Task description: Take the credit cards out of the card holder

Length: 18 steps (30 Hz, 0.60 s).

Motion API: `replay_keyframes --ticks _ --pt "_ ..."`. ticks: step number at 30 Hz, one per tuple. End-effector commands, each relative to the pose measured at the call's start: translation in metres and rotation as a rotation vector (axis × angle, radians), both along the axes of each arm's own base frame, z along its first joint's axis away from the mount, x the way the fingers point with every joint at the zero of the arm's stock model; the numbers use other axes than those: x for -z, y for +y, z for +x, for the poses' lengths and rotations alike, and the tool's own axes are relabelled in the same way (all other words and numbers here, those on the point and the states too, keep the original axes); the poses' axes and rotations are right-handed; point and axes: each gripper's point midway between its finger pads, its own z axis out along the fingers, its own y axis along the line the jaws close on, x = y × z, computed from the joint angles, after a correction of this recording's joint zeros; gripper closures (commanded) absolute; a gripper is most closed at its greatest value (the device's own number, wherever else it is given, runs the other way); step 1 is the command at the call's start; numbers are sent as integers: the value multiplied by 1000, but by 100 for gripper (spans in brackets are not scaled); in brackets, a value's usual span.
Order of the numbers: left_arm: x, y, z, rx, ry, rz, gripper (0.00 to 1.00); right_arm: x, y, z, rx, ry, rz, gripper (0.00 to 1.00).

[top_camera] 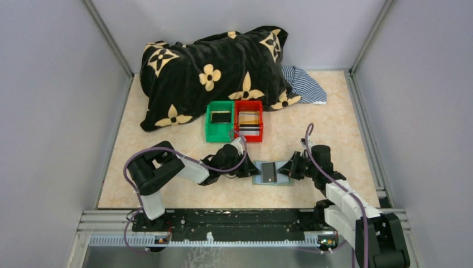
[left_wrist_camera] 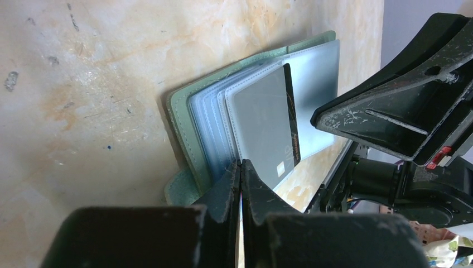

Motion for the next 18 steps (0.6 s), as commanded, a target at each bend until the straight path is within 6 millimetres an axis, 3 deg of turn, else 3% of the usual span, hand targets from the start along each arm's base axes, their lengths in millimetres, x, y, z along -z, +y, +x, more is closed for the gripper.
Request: replay_keyframes --ticks 1,7,14,18 --pt "50 32 -10 -29 72 160 96 -19 -8 17 52 -73 -19 100" --pt "49 31 -9 -23 71 150 96 -6 -5 11 14 -27 -21 99" --pt "49 32 -9 -24 72 150 96 3 -2 8 -2 -12 -6 54" --pt "50 31 -9 -15 74 156 96 6 2 6 -15 -7 21 51"
